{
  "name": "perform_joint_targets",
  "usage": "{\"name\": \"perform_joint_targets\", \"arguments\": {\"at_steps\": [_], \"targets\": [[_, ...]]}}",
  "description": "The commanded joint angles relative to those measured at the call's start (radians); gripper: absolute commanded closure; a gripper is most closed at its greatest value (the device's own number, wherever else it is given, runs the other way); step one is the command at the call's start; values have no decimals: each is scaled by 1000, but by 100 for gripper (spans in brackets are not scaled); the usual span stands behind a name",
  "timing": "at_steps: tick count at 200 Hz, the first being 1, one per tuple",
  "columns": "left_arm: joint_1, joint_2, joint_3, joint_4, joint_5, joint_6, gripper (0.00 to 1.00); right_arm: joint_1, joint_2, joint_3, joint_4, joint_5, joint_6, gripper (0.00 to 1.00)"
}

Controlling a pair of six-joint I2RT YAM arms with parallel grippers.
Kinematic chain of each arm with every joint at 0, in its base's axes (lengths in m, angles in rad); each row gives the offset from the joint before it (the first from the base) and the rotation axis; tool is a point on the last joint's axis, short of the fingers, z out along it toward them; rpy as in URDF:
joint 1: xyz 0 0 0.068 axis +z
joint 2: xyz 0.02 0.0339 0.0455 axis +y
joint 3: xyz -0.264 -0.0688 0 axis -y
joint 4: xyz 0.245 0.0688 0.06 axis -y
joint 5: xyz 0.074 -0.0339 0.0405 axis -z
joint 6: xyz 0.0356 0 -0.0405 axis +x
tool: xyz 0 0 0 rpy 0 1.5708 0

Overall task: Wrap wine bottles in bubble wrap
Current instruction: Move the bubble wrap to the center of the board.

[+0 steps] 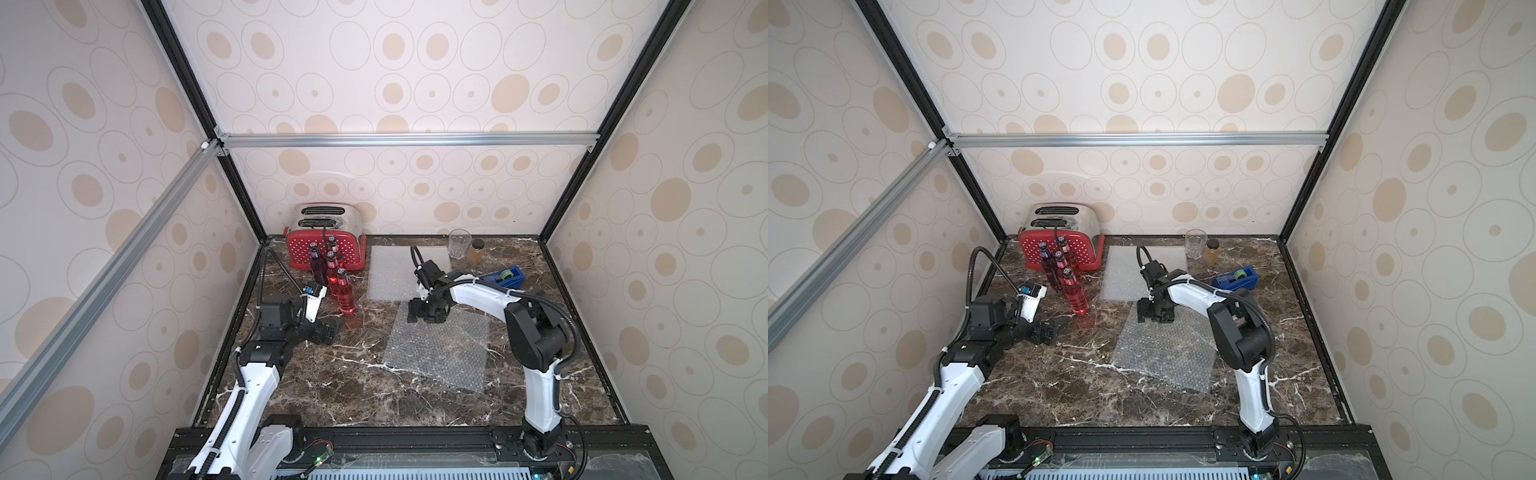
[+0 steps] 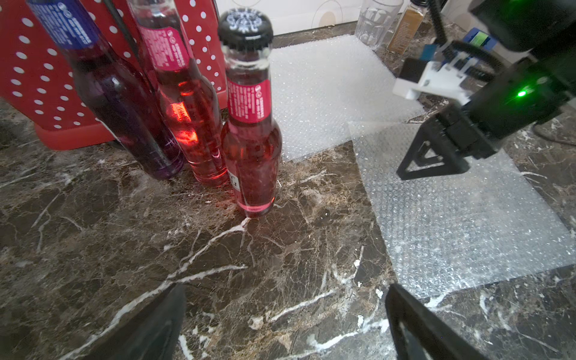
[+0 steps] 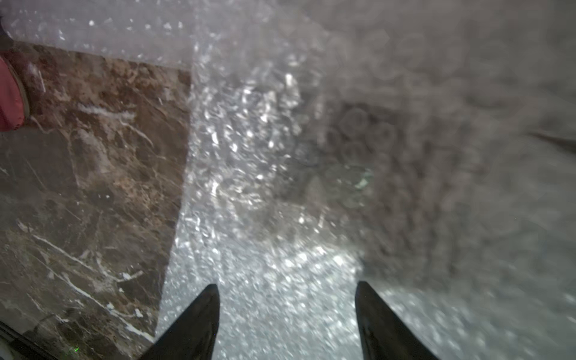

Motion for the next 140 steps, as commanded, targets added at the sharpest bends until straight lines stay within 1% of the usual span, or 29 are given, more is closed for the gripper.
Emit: {"name": "perform_joint_targets", "arguments": {"at_steps": [1,24,65,95,140], "targets": [[0,-15,18,-6,18,12,1,36,54,50,62,-77,27,30],[0,-17,17,-5,16,10,1,67,95,55,74,-96,32,32],[0,-12,22,-9,16,12,1,120,96,15,109,-118,42,33],[1,-10,20,-6,18,10,1,136,96,14,111,-116,41,34],[0,-9,31,-6,17,2,1,135,145,97,70,-71,39,34]]}}
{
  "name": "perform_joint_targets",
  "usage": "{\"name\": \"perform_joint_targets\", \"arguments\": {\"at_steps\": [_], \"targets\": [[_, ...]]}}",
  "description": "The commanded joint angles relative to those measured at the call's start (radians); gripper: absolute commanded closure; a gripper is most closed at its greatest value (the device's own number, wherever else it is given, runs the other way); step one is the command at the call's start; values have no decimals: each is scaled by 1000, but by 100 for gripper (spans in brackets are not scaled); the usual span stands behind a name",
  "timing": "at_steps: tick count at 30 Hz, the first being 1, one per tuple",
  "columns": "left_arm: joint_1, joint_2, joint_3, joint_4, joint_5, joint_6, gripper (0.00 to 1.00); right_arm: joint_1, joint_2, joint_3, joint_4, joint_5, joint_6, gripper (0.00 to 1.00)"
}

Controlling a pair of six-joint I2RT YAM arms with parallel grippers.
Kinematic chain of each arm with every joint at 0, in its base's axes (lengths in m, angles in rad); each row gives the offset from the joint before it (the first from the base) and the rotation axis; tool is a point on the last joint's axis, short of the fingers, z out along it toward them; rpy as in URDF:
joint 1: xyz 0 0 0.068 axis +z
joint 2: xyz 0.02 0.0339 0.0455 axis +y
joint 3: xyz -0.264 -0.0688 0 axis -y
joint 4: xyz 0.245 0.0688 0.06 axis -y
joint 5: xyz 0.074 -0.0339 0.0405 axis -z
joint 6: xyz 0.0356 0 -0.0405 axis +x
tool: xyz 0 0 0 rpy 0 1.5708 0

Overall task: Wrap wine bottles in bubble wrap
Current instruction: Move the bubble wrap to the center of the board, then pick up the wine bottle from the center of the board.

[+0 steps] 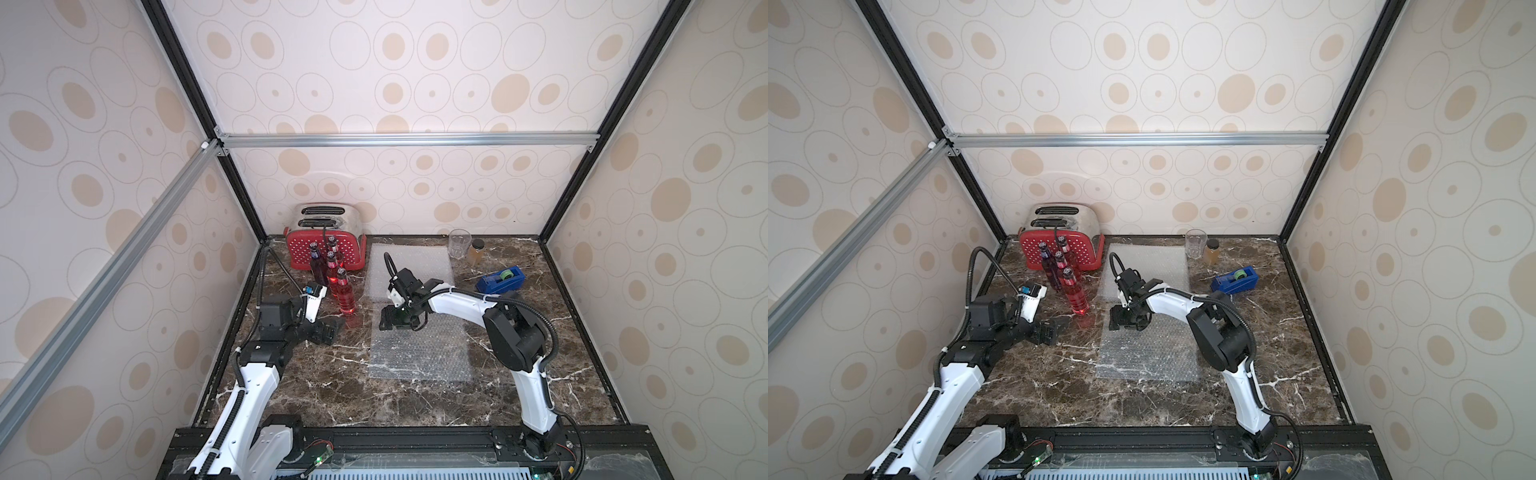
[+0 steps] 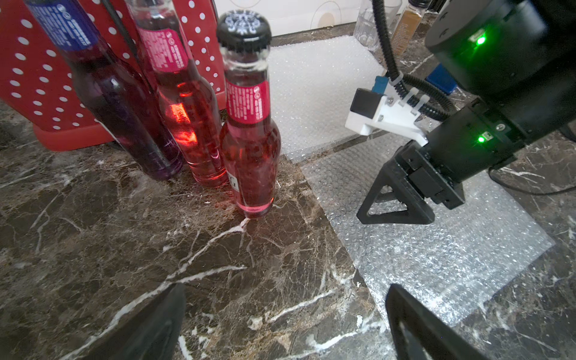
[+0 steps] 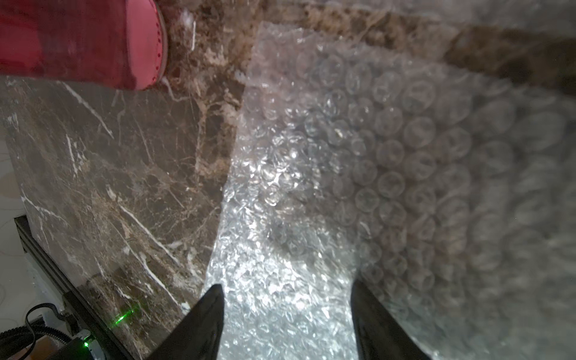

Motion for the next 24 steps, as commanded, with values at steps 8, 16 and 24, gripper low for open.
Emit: {"name": "perform_joint_targets", "arguments": {"at_steps": [8,16,24], "targets": [[-19,31,128,-28,-12,-24,1,6,8,47,-72,54,22,34],[-55,169,282,-18,-9,4,1,6,-209,-36,-97,134,7,32],[-55,324,366,90,-43,2,7,6,-435,-211,-57,222,-18,31]]}}
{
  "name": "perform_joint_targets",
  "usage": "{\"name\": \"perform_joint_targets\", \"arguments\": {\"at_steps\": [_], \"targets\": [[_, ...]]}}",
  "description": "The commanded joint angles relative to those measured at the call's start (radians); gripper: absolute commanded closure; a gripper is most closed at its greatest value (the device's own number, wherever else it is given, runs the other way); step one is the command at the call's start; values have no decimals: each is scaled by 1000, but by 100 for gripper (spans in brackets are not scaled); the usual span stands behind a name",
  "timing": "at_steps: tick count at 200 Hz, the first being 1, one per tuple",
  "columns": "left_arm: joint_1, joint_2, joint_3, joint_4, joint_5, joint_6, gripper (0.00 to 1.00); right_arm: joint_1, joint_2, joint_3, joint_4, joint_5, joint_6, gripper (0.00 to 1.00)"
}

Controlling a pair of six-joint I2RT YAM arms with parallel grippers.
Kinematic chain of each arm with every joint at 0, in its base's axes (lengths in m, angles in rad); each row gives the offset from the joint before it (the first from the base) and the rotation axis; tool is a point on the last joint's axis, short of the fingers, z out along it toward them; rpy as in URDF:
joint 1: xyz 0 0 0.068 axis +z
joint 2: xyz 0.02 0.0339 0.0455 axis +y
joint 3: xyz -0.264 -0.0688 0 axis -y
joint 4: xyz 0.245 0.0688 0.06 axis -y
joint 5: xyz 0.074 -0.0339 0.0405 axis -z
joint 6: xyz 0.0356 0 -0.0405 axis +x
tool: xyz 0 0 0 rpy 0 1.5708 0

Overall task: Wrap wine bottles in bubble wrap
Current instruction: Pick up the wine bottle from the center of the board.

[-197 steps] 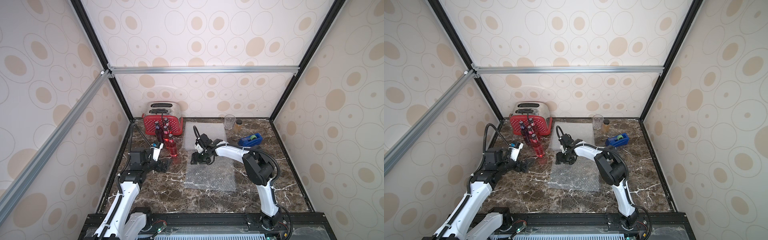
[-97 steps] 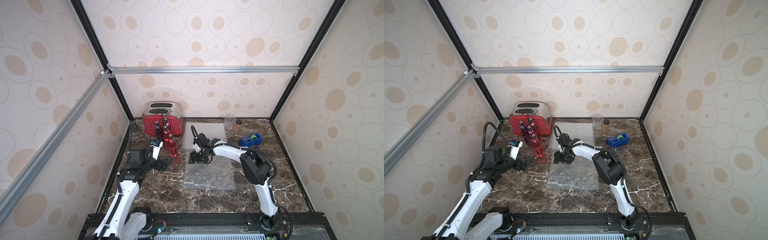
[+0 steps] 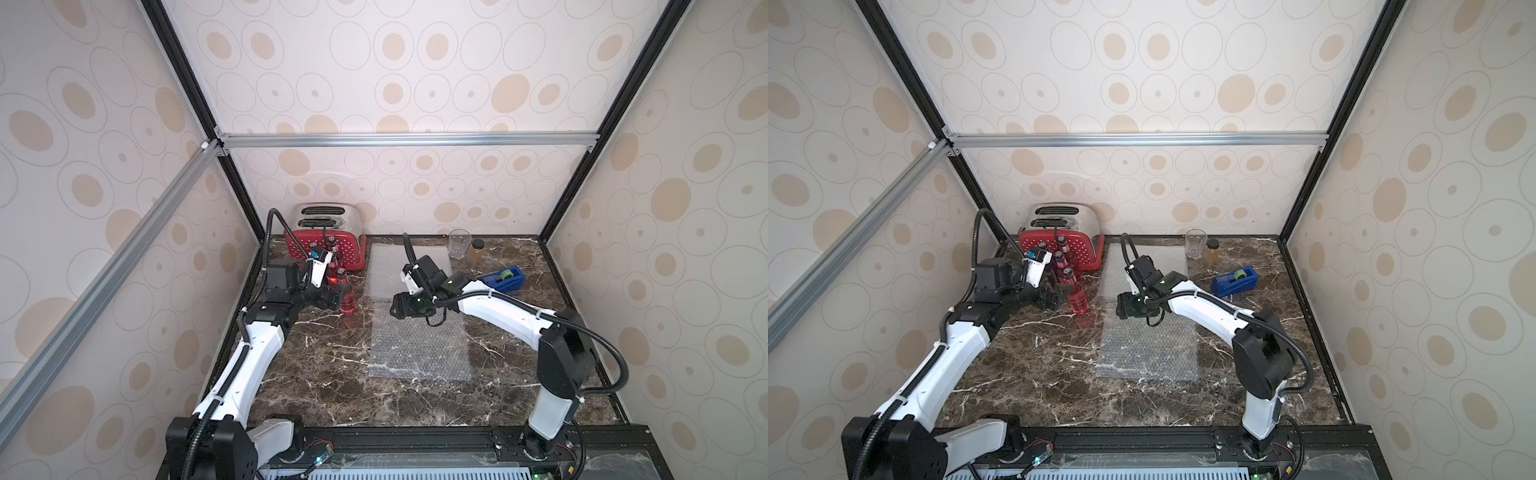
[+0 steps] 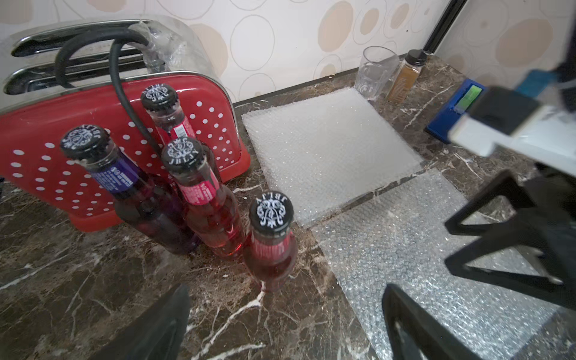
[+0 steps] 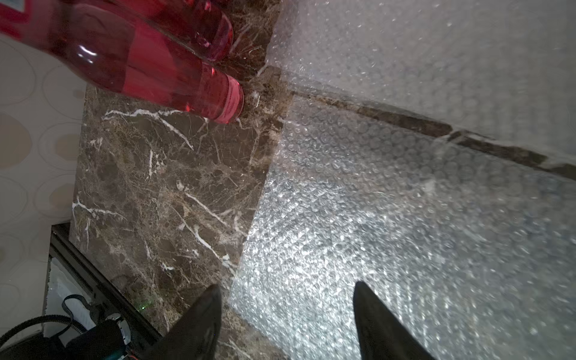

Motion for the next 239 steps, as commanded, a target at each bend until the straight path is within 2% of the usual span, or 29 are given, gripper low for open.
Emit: {"name": "perform_joint_targets", "arguments": {"at_steps": [1,35,54,117,168,187,206,214,222,239], "targets": [[-5,44,48,56,-7,19,8,4,-62,-76,6,67,-16,31],[-5,138,99,55,-4,27,16,5,-127,-128,37,79,-23,31],[-5,190,136,45,9,24,25,5,-140,-133,43,86,-29,31],[-5,264,147,111,34,27,38,5,-141,-139,48,86,-37,31],[-5,253,130,129,81,24,77,7,-165,-158,115,69,-62,31],[-5,212,137,90,98,32,92,18,-162,-153,149,65,-82,28],[-5,156,158,27,109,38,100,53,-161,-136,182,99,-130,27],[-5,137,174,-6,121,35,100,74,-164,-138,215,102,-166,26],[-5,123,195,-44,142,29,100,95,-165,-147,261,112,-204,16],[-5,103,236,-114,200,-8,100,127,-165,-177,373,89,-268,9]]}}
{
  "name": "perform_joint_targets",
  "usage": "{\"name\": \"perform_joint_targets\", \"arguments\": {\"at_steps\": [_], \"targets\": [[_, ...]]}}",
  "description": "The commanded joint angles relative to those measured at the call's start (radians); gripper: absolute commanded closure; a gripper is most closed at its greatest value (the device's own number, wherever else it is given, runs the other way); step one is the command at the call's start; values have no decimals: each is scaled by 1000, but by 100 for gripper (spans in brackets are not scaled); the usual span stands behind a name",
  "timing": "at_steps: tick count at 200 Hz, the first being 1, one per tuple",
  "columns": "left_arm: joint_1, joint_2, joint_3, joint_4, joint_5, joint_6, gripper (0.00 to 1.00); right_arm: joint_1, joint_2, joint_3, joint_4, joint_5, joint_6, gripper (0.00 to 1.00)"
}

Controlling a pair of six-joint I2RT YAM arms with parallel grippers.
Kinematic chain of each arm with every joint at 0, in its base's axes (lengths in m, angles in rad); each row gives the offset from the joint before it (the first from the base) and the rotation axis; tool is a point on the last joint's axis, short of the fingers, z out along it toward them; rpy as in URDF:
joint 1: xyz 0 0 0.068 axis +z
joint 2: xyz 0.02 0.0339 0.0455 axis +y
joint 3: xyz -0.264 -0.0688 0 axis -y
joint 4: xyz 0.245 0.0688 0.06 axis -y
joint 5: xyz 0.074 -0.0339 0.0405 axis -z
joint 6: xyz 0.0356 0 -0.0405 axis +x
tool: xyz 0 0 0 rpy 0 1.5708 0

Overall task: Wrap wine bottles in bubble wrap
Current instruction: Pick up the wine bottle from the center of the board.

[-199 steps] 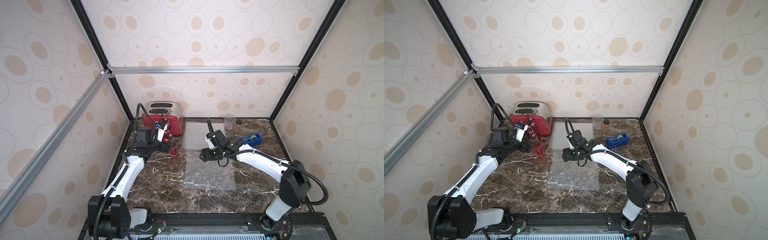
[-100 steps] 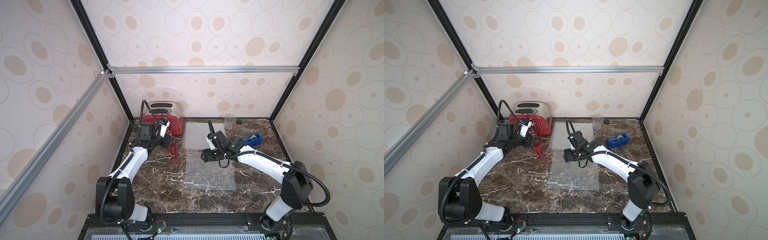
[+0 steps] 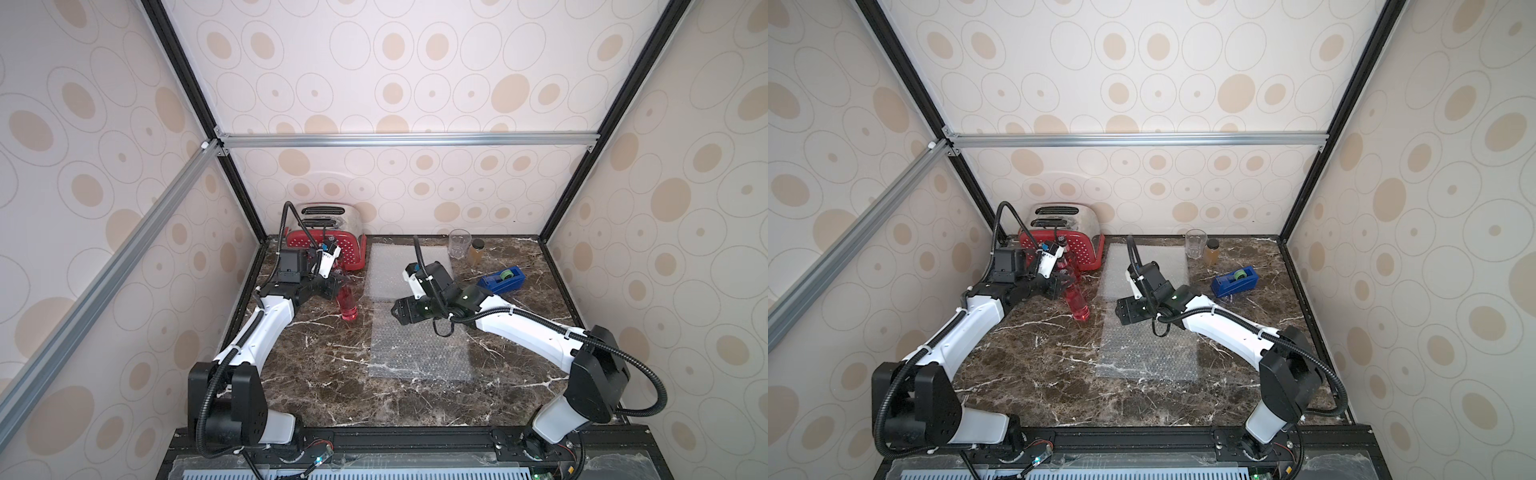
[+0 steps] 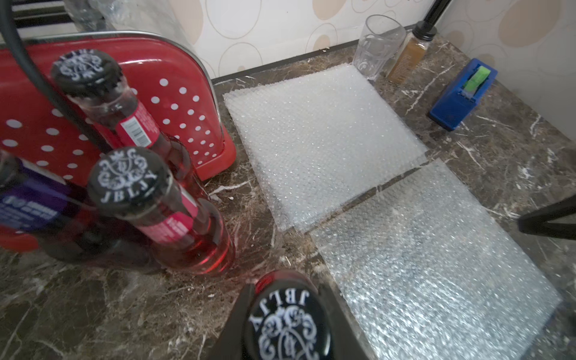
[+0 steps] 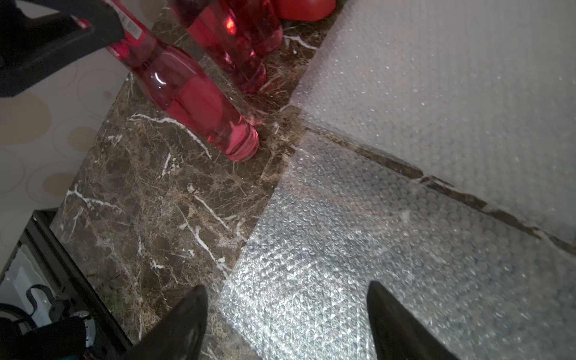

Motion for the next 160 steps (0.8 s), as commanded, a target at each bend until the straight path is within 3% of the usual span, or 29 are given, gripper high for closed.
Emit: {"name": "perform_joint_targets", "arguments": {"at_steps": [1,15,60,124,160], "targets": [[-4,-81,122,-65,125,-32,100,53,-25,-32,170,-6,-124,8],[-5,-93,143,-99,183,-84,100,68,-19,-50,244,-13,-154,3],[-15,-105,143,-43,337,-282,100,80,42,-44,342,-131,-186,7],[-62,-83,162,-46,424,-309,100,86,124,3,344,-152,-185,15],[-79,-71,157,-44,432,-326,100,88,144,15,321,-145,-177,31]]}}
